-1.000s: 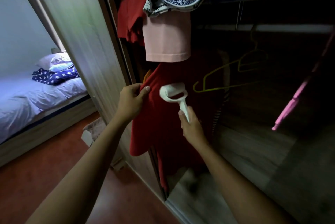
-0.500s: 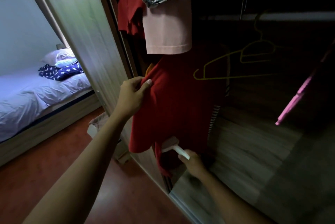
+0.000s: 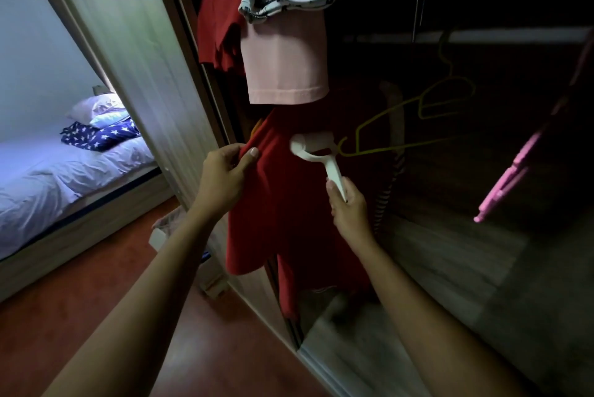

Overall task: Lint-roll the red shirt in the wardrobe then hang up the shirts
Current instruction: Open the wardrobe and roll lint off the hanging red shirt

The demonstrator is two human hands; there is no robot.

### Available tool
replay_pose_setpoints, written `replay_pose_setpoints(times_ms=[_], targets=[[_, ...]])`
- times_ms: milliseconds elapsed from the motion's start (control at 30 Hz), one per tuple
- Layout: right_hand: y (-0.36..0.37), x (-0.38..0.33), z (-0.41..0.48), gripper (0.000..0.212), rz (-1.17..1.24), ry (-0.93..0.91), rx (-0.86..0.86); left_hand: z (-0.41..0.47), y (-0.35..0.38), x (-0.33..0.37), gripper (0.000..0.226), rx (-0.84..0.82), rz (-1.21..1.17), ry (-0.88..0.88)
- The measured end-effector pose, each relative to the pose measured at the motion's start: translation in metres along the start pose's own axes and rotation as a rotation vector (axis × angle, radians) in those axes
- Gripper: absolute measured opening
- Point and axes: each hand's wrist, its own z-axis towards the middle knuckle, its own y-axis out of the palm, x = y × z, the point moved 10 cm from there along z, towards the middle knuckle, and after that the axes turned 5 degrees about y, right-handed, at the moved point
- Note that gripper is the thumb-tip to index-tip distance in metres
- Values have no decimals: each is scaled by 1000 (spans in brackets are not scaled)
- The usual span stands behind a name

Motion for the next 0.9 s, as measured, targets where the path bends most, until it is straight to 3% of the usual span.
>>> replay_pose_setpoints(times_ms=[233, 400, 567, 700, 900], targets=[[4, 50, -8, 23, -87, 57, -47, -1, 2, 7, 22, -6, 17, 22], [9, 137, -38, 23, -206, 224, -96, -2, -1, 4, 28, 1, 14, 17], [12, 209, -61, 23, -397, 435, -252, -2, -4, 5, 24, 22, 49, 24], [3, 202, -51, 15, -393, 448, -273, -2, -6, 6, 24, 24, 32, 19], [-32, 129, 4, 15, -223, 255, 26, -7, 0, 13, 22, -5, 2, 25]])
